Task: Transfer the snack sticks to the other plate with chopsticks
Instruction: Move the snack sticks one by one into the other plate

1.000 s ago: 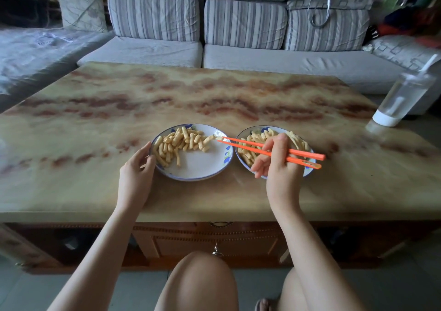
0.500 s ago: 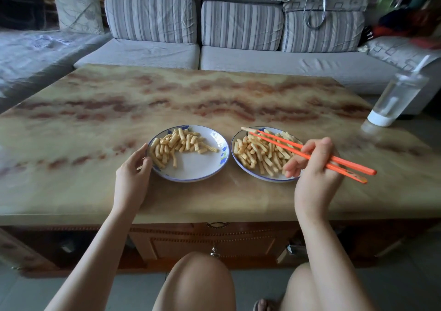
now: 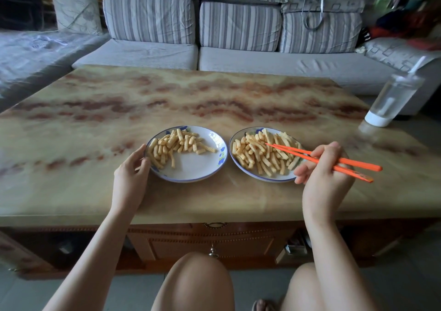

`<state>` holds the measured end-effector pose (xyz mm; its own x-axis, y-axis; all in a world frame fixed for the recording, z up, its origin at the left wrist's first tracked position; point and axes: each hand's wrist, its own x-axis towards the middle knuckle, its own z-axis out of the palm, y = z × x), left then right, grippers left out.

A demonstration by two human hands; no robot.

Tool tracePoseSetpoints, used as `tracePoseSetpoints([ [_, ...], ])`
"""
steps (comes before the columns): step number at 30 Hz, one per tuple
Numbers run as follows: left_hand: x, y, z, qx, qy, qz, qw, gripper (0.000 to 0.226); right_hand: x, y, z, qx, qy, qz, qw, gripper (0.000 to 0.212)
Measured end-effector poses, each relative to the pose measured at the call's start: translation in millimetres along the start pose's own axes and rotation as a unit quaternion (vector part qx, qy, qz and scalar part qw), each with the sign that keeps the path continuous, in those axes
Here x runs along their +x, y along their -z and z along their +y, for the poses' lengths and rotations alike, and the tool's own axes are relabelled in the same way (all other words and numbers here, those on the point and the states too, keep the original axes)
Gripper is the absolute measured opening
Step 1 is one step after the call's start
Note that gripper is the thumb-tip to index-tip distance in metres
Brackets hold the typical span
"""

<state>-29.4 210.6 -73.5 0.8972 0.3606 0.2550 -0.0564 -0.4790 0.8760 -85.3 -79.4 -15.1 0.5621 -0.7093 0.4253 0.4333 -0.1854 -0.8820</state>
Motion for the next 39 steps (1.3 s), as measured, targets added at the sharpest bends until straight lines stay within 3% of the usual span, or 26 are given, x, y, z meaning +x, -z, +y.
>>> tracePoseSetpoints([
  [4,-0.2,-0.6,0.7,-0.005,0.006,0.002,1.0,0.039,-3.8,-2.9,-3.0,0.023,0.016,-0.027,0.999,0.036],
  [11,0.1,0.5,-0.1,-0.005,0.005,0.001,1.0,0.04,-17.3,-30.1,6.8,0.029,-0.018,-0.21,0.977,0.039],
  [16,-0.3,0.0,0.3,-0.009,0.006,0.001,1.0,0.04,-19.2,-46.1,15.8,0.015,-0.036,-0.256,0.966,0.041],
  [31,-0.4,0.3,-0.3,-0.011,0.007,0.002,1.0,0.039,-21.8,-42.4,12.4,0.027,-0.044,-0.213,0.976,0.042],
  [39,-0.7,-0.1,0.8,-0.01,0.009,-0.002,1.0,0.04,-7.1,-13.8,1.2,0.052,-0.007,-0.066,0.996,0.038],
])
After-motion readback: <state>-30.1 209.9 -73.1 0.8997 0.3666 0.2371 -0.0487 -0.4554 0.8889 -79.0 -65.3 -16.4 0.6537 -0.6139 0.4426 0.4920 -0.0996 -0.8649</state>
